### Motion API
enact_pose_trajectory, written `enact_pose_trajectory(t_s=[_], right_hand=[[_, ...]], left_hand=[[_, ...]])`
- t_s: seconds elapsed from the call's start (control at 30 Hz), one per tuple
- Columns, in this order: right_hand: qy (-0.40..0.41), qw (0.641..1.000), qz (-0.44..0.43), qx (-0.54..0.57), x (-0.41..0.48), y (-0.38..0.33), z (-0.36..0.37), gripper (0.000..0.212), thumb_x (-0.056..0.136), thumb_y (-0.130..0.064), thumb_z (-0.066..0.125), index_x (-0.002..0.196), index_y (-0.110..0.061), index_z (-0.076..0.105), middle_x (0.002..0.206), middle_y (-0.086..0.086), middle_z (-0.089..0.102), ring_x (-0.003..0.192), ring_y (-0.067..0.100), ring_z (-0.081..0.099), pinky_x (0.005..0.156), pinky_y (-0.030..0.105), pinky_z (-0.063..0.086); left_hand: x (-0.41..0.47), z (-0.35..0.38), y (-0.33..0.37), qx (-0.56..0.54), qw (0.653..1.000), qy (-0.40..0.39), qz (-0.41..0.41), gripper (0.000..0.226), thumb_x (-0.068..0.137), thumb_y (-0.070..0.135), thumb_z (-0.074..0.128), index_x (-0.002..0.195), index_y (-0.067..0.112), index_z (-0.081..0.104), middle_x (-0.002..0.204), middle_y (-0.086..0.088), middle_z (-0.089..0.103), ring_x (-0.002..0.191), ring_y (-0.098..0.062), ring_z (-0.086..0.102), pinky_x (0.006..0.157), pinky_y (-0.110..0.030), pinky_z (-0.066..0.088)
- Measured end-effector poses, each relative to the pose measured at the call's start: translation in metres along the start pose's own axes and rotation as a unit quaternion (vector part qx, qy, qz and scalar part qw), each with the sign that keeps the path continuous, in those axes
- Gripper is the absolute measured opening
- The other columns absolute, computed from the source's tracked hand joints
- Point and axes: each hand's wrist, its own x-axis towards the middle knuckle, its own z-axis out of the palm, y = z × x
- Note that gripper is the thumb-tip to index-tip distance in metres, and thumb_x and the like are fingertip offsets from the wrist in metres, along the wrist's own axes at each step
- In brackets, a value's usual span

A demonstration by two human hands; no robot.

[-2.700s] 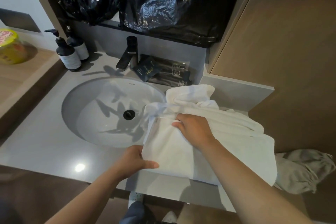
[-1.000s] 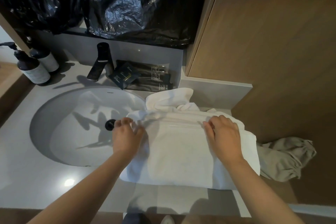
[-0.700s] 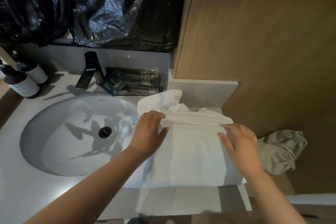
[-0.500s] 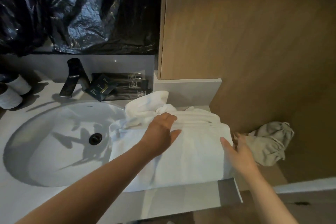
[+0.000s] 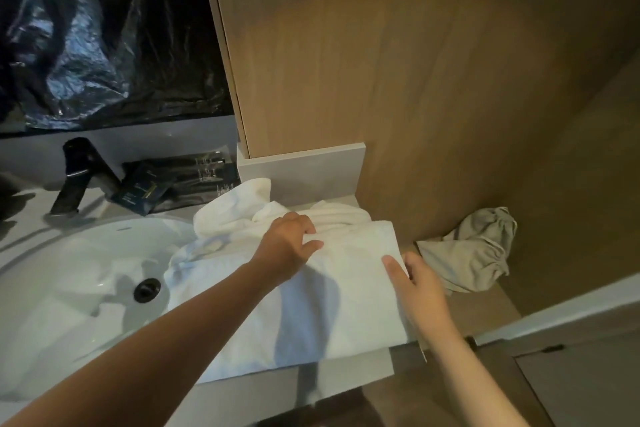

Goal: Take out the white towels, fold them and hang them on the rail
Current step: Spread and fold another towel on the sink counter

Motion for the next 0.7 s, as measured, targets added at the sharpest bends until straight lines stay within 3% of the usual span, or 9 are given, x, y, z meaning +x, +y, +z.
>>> enact_pose_trajectory(t_s=[0.1, 0.17, 0.27, 0.33, 0.47, 0.53, 0.57, 0.63, 0.7], right_hand=[[0.008, 0.999, -0.029, 0.029, -0.003, -0.013, -0.006, 0.031, 0.094, -0.039, 0.059, 0.075, -0.017, 0.049, 0.067, 0.002, 0.056, 0.055, 0.016, 0.048, 0.052, 0.018, 0.037], [0.003, 0.998, -0.031, 0.062, -0.004, -0.027, -0.01, 0.032, 0.093, -0.034, 0.062, 0.07, -0.02, 0.046, 0.063, 0.002, 0.049, 0.055, 0.013, 0.044, 0.052, 0.022, 0.036], [-0.024, 0.993, -0.017, 0.116, -0.003, -0.056, -0.019, 0.014, 0.09, -0.029, 0.067, 0.091, -0.02, 0.057, 0.072, 0.01, 0.067, 0.062, 0.031, 0.062, 0.058, 0.032, 0.047], [-0.047, 0.99, -0.034, 0.125, -0.003, -0.082, -0.025, 0.021, 0.092, -0.028, 0.066, 0.108, -0.028, 0.054, 0.075, 0.004, 0.073, 0.065, 0.021, 0.071, 0.056, 0.029, 0.051], [-0.036, 0.98, -0.147, 0.132, 0.0, -0.148, -0.043, 0.022, 0.095, -0.014, 0.061, 0.111, -0.028, 0.056, 0.05, -0.01, 0.055, 0.044, 0.006, 0.051, 0.045, 0.017, 0.039], [-0.016, 0.973, -0.191, 0.127, 0.0, -0.186, -0.056, 0.017, 0.094, -0.014, 0.061, 0.106, -0.026, 0.063, 0.062, 0.0, 0.057, 0.052, 0.018, 0.047, 0.054, 0.023, 0.041], [-0.006, 0.97, -0.207, 0.126, 0.002, -0.203, -0.063, 0.015, 0.094, -0.016, 0.06, 0.103, -0.027, 0.066, 0.077, 0.005, 0.065, 0.062, 0.023, 0.052, 0.062, 0.028, 0.045], [0.013, 0.963, -0.237, 0.129, 0.003, -0.237, -0.08, 0.015, 0.095, -0.017, 0.059, 0.096, -0.024, 0.072, 0.102, -0.002, 0.07, 0.089, 0.009, 0.063, 0.079, 0.032, 0.048], [0.032, 0.955, -0.264, 0.128, 0.002, -0.269, -0.094, 0.017, 0.096, -0.017, 0.059, 0.092, -0.021, 0.075, 0.107, -0.01, 0.07, 0.105, 0.004, 0.062, 0.087, 0.034, 0.048]], left_hand=[[-0.002, -0.009, 0.003, -0.063, 0.997, 0.034, -0.003, 0.008, 0.088, 0.014, 0.068, 0.091, 0.007, 0.064, 0.088, -0.001, 0.06, 0.094, -0.024, 0.058, 0.082, -0.025, 0.04], [-0.004, -0.018, 0.009, -0.072, 0.996, 0.051, 0.005, 0.011, 0.087, 0.018, 0.069, 0.095, 0.013, 0.062, 0.086, 0.006, 0.057, 0.089, -0.015, 0.058, 0.078, -0.023, 0.041], [-0.015, -0.033, 0.021, -0.088, 0.992, 0.079, 0.048, 0.012, 0.087, 0.028, 0.07, 0.095, 0.023, 0.064, 0.089, 0.009, 0.059, 0.086, -0.006, 0.057, 0.079, -0.021, 0.045], [-0.024, -0.042, 0.031, -0.088, 0.99, 0.085, 0.076, 0.004, 0.088, 0.03, 0.068, 0.088, 0.027, 0.065, 0.087, 0.014, 0.06, 0.085, -0.004, 0.057, 0.078, -0.018, 0.045], [-0.031, -0.071, 0.052, -0.108, 0.983, 0.11, 0.099, 0.007, 0.091, 0.032, 0.063, 0.088, 0.028, 0.068, 0.091, 0.017, 0.063, 0.089, 0.002, 0.057, 0.076, -0.007, 0.041], [-0.031, -0.09, 0.063, -0.139, 0.976, 0.125, 0.112, 0.009, 0.092, 0.031, 0.061, 0.088, 0.027, 0.068, 0.091, 0.014, 0.064, 0.088, 0.0, 0.058, 0.078, -0.012, 0.045], [-0.031, -0.1, 0.07, -0.154, 0.972, 0.133, 0.121, 0.01, 0.092, 0.031, 0.06, 0.087, 0.028, 0.068, 0.091, 0.014, 0.065, 0.088, -0.001, 0.059, 0.077, -0.015, 0.047], [-0.029, -0.123, 0.083, -0.176, 0.961, 0.161, 0.14, 0.011, 0.092, 0.033, 0.059, 0.084, 0.032, 0.066, 0.087, 0.015, 0.064, 0.085, -0.002, 0.06, 0.071, -0.013, 0.047], [-0.027, -0.147, 0.097, -0.187, 0.949, 0.197, 0.163, 0.012, 0.092, 0.035, 0.058, 0.083, 0.034, 0.065, 0.085, 0.017, 0.064, 0.083, 0.0, 0.06, 0.068, -0.009, 0.044]])
